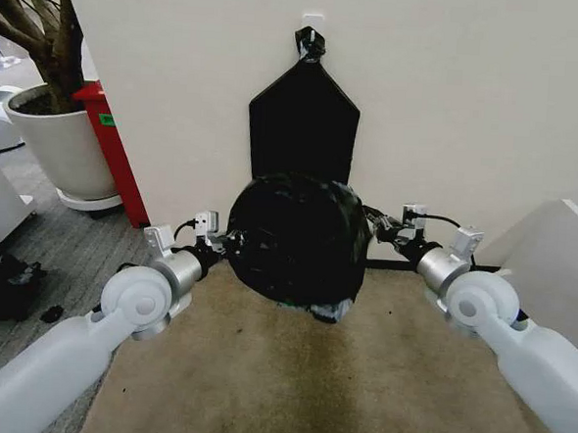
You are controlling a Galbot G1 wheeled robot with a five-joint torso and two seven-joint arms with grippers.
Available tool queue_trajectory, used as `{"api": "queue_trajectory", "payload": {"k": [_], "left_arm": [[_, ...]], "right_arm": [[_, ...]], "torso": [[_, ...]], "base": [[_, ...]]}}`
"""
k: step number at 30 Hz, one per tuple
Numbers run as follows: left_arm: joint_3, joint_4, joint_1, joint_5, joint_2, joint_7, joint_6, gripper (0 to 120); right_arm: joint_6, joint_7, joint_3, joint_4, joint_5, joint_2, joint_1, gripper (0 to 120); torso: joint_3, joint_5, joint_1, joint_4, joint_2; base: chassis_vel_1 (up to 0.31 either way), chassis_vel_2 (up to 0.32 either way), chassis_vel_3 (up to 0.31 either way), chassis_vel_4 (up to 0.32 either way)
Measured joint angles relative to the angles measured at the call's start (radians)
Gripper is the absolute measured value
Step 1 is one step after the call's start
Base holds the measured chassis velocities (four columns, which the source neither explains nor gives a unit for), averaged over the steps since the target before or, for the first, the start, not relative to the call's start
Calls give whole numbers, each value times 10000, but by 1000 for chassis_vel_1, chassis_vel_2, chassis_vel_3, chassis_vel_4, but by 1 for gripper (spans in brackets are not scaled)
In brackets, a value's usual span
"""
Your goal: Place the garbage bag over the trash bin.
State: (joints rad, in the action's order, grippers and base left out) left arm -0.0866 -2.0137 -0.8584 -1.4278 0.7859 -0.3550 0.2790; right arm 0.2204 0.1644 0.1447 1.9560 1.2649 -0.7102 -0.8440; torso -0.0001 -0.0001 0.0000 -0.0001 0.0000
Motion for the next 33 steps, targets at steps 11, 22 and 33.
{"api": "queue_trajectory", "payload": {"k": [11, 22, 33], "left_arm": [[-216, 457, 133, -2381, 190, -482, 1, 0], [-197, 1221, 818, -4157, 470, -1360, 226, 0], [-103, 1289, 1036, -4460, 507, -1691, 330, 0]], "right_arm": [[191, 1034, 1618, 967, 2286, -81, -1389, 41], [1104, 1610, 4188, 3522, 4104, -794, -4837, 84], [1149, 2398, 3061, 3781, 2976, -1838, -4873, 100]], "torso": [[1, 1, 0, 1, 0], [0, -1, 0, -3, 1], [0, -1, 0, 1, 2]], "base": [[0, 0, 0, 0], [0, 0, 0, 0], [0, 0, 0, 0]]}}
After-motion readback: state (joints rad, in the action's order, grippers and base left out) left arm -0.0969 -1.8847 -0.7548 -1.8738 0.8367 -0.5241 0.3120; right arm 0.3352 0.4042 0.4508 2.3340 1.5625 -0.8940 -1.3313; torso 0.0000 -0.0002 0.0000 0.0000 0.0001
